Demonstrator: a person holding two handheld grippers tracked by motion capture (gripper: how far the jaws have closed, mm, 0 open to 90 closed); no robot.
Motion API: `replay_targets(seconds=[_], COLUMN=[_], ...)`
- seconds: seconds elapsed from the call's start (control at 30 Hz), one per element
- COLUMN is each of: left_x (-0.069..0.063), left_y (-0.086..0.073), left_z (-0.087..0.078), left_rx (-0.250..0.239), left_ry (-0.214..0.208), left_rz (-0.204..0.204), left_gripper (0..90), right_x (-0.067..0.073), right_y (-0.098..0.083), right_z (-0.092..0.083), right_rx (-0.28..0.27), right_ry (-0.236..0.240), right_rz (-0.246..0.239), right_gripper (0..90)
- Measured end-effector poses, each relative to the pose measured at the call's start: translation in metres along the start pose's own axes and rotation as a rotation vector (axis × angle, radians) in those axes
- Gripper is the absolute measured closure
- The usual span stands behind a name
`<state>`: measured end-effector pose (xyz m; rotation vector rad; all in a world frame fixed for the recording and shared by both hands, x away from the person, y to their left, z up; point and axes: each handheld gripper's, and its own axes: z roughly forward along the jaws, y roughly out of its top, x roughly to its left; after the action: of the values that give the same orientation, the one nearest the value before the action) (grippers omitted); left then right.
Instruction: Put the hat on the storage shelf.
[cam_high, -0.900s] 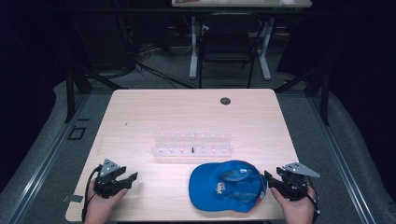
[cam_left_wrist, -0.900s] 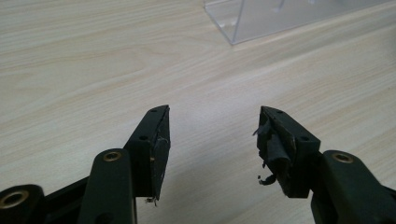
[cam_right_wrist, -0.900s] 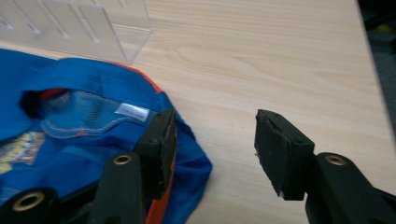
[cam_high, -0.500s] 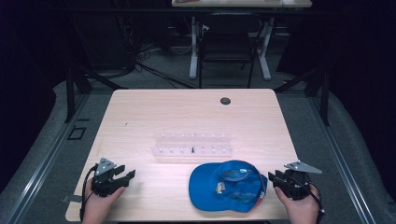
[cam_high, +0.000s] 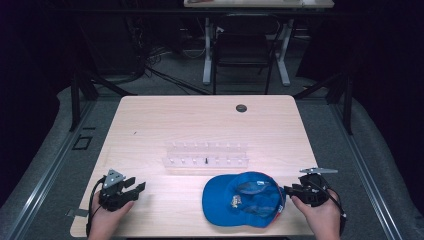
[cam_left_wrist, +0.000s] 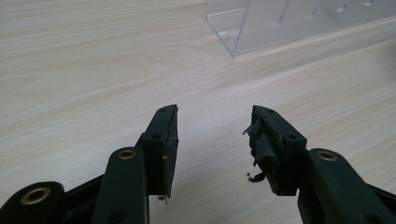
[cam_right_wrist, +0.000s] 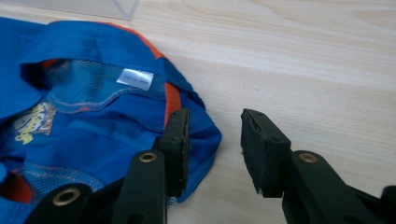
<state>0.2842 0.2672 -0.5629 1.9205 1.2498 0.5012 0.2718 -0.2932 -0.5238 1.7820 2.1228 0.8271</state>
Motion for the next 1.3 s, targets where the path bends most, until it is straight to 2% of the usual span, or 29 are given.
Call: replay_targets(seconds=[0.23,0.43,0.47,0.5,0.53,0.6,0.7,0.83,1.0,1.17,1.3], left_x=[0.000,0.000,0.000,0.000,0.001,0.001,0.001,0.001,0.001,0.002,0.002], left_y=[-0.001,-0.001,-0.001,-0.001,-0.001,-0.001,-0.001,-0.001,-0.001,-0.001,-0.002], left_z=[0.000,0.001,0.001,0.001,0.000,0.000,0.000,0.000,0.001,0.002,0.003], left_rx=[0.003,0.006,0.006,0.007,0.005,0.005,0.017,0.016,0.011,0.016,0.014], left_ry=[-0.014,-0.011,-0.011,-0.011,-0.009,-0.008,-0.008,-0.007,-0.003,-0.002,0.000], left_rz=[-0.004,-0.007,-0.007,-0.007,-0.007,-0.007,-0.008,-0.008,-0.011,-0.014,-0.017], left_gripper=[50.6,50.6,50.6,50.6,50.6,50.6,50.5,50.4,50.3,50.3,50.3], right_x=[-0.006,-0.008,-0.009,-0.011,-0.011,-0.013,-0.013,-0.012,-0.009,-0.005,-0.001], right_y=[0.011,0.012,0.012,0.013,0.013,0.014,0.014,0.014,0.017,0.018,0.017], right_z=[0.005,0.010,0.011,0.014,0.015,0.015,0.019,0.022,0.024,0.023,0.028], right_rx=[0.068,0.112,0.129,0.153,0.152,0.167,0.180,0.203,0.193,0.189,0.207], right_ry=[0.030,0.025,0.025,0.026,0.034,0.044,0.056,0.050,0.068,0.073,0.066], right_rz=[0.033,0.066,0.068,0.092,0.111,0.113,0.141,0.136,0.154,0.151,0.141], right_gripper=[65.3,66.2,65.2,63.4,61.8,60.3,57.4,57.3,55.5,53.8,53.1])
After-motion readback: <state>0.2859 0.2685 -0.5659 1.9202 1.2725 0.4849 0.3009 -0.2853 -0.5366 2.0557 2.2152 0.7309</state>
